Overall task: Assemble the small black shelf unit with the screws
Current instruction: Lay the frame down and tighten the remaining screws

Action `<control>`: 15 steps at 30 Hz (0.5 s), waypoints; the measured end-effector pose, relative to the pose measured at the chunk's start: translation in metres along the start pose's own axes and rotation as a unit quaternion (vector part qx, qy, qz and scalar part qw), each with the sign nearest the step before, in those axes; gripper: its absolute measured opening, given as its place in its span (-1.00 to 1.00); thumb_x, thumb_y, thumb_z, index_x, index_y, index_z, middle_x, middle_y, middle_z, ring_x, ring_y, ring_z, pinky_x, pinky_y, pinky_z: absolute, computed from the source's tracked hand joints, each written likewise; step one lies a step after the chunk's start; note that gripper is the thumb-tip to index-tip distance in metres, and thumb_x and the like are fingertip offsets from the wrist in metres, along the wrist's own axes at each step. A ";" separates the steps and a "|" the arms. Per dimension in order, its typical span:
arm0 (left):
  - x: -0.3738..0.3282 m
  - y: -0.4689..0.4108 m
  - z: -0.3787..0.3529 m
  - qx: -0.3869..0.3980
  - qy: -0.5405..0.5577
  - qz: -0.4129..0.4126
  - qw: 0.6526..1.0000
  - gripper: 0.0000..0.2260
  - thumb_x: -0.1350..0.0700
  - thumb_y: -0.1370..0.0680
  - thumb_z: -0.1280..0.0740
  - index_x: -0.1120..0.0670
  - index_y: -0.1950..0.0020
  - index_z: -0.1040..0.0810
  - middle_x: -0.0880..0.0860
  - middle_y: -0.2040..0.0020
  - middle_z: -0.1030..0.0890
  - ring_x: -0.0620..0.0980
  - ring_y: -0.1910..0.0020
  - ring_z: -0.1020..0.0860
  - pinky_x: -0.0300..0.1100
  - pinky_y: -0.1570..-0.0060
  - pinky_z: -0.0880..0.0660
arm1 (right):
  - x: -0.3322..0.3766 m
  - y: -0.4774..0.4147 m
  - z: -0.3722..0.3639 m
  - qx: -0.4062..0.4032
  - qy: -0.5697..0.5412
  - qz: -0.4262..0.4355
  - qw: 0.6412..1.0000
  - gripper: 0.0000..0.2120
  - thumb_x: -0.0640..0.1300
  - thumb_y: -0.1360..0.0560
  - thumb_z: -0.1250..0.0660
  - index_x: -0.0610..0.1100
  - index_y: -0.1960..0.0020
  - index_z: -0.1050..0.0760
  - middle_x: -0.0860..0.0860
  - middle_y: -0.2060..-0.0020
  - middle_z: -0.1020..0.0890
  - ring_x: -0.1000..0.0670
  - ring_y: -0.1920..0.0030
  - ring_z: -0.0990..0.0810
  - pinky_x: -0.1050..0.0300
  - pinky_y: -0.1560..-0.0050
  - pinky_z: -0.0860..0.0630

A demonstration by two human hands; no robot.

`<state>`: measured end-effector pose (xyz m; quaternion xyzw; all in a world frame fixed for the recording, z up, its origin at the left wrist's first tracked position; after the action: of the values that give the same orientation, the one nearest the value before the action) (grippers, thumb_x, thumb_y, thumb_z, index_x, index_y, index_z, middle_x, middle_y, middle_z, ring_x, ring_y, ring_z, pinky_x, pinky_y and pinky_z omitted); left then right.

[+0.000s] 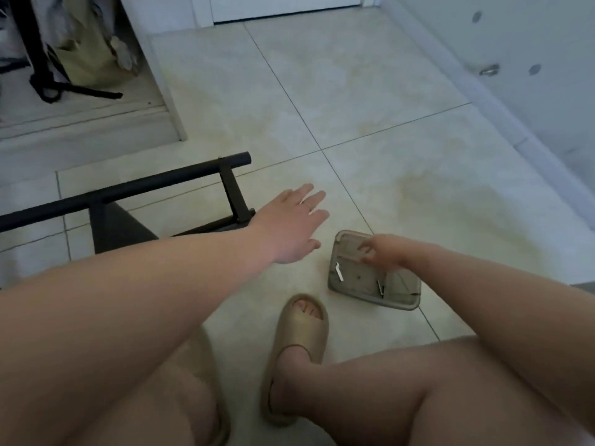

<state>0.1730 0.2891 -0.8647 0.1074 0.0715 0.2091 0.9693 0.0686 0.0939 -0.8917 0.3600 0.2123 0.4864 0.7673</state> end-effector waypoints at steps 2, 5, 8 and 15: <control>-0.017 -0.015 -0.020 0.016 -0.019 -0.049 0.998 -0.46 -0.17 -0.64 -0.19 -0.01 -0.57 -0.20 0.08 -0.65 0.01 0.12 -0.62 0.11 0.07 -0.55 0.01 | -0.021 -0.019 0.000 0.010 -0.044 -0.036 0.998 -0.63 -0.10 -0.68 -0.21 -0.18 -0.45 -0.45 -0.17 -0.37 -0.53 -0.18 -0.37 -0.50 0.09 -0.28 -0.43; -0.038 -0.035 -0.052 0.039 -0.026 -0.108 0.993 -0.51 -0.11 -0.64 -0.18 0.01 -0.54 -0.24 0.10 -0.65 -0.02 0.13 -0.62 0.08 0.09 -0.55 -0.02 | -0.053 -0.051 -0.010 0.022 -0.108 -0.091 0.990 -0.63 -0.23 -0.66 -0.23 -0.20 -0.45 -0.44 -0.16 -0.39 -0.51 -0.18 -0.36 -0.50 0.07 -0.27 -0.48; -0.054 -0.055 -0.080 0.062 -0.012 -0.142 0.988 -0.51 -0.12 -0.63 -0.18 0.03 -0.52 -0.25 0.12 -0.64 -0.06 0.14 -0.62 0.05 0.09 -0.53 -0.07 | -0.080 -0.081 -0.036 0.058 -0.145 -0.130 0.979 -0.62 -0.28 -0.67 -0.16 -0.17 -0.47 -0.44 -0.12 -0.26 -0.52 -0.21 -0.20 -0.57 -0.01 -0.05 -0.62; -0.068 -0.068 -0.149 0.134 -0.020 -0.187 0.973 -0.55 -0.18 -0.66 -0.12 0.07 -0.43 -0.35 0.11 -0.52 -0.33 0.11 -0.61 -0.04 0.20 -0.50 -0.06 | -0.097 -0.129 -0.104 0.046 -0.098 -0.126 0.986 -0.76 -0.14 -0.57 -0.35 -0.24 -0.16 -0.62 -0.17 -0.02 -0.67 -0.15 0.04 -0.61 0.14 0.13 -0.44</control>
<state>0.1105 0.2268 -1.0188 0.2255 0.0987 0.0105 0.9692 0.0327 0.0080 -1.0597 0.4110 0.2019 0.3375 0.8225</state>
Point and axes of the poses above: each hand's wrist, its own y-axis away from the middle knuckle, its own z-axis out of the back of the hand, x = y × z, the point moved 2 cm from there along -y, towards the middle knuckle
